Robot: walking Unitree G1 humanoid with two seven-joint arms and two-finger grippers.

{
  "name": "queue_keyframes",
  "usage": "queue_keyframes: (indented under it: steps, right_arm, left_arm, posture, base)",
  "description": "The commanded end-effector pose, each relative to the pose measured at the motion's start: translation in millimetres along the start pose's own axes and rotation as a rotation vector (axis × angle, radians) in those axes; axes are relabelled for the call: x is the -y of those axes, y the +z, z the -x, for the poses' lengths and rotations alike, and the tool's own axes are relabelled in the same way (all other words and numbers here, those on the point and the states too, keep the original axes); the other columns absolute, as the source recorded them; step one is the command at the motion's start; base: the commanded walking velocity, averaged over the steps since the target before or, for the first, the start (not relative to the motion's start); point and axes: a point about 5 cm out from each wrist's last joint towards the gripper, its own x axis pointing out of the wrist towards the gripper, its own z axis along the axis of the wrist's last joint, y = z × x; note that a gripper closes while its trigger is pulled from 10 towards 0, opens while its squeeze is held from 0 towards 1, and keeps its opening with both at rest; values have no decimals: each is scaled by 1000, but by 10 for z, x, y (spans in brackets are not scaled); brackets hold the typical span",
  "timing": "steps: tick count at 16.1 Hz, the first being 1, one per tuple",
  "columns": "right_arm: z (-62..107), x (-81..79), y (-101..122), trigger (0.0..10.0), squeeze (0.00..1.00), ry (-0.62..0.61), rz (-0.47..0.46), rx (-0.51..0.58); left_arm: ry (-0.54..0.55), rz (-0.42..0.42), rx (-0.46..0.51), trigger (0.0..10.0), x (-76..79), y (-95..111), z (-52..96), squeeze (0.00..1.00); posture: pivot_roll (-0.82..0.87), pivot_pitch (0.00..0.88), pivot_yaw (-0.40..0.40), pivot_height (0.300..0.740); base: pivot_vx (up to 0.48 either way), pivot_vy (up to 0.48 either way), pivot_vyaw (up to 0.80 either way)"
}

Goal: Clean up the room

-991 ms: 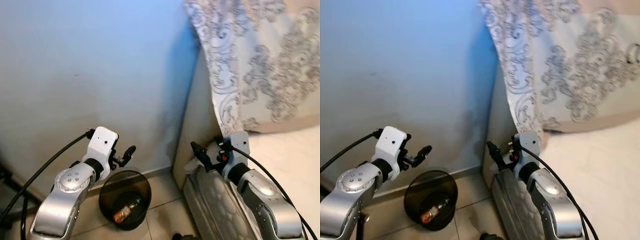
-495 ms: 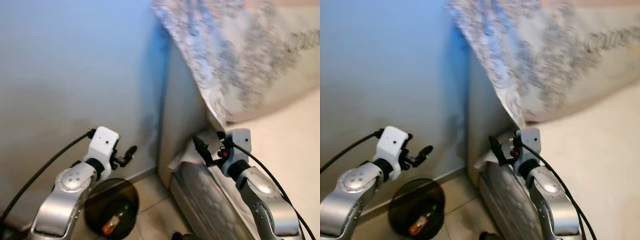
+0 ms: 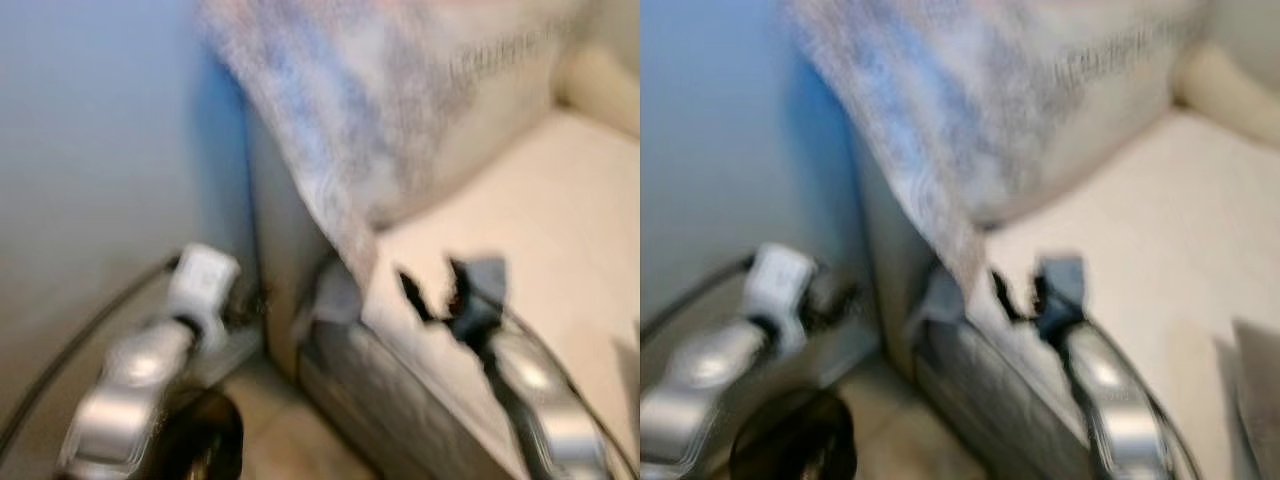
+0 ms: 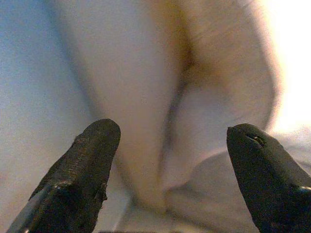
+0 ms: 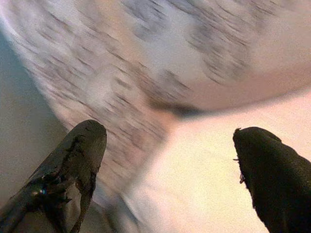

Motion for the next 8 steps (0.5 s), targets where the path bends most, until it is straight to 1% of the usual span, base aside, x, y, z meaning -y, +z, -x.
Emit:
queue_keyframes:
  steps: [1, 2, 4, 5, 7, 8]
  right_arm:
    - [-35, -82, 80, 10000, 1000, 41, -16, 26]
    - [-38, -79, 75, 10000, 1000, 34, -26, 33]
    - [-37, -92, 56, 10000, 1000, 42, -5, 33]
    - [-43, -81, 72, 10000, 1000, 32, -23, 42]
    - [-60, -18, 45, 10000, 1000, -45, -43, 26]
    - [-72, -1, 55, 10000, 1000, -81, -78, 31]
  left_arm:
    - [24, -11, -2, 10000, -74, 3, 29, 0]
    - [26, -13, -3, 10000, -80, -1, 26, 0]
    - [23, -29, 0, 10000, -85, 5, 23, 0]
    - [18, -34, 10, 10000, -73, 21, 20, 0]
    - [23, -41, 26, 10000, -77, 48, 14, 0]
    - [37, -31, 40, 10000, -88, 70, 11, 0]
  posture:
    - [59, 0, -11, 740]
    - [66, 0, -14, 740]
    - [59, 0, -8, 740]
    - [70, 0, -12, 740]
    - [59, 0, -9, 740]
    - [67, 0, -12, 740]
  base:
    - [0, 0, -769]
    - [0, 0, -763]
    - [0, 0, -763]
    - [0, 0, -763]
    - [0, 0, -759]
    - [0, 0, -769]
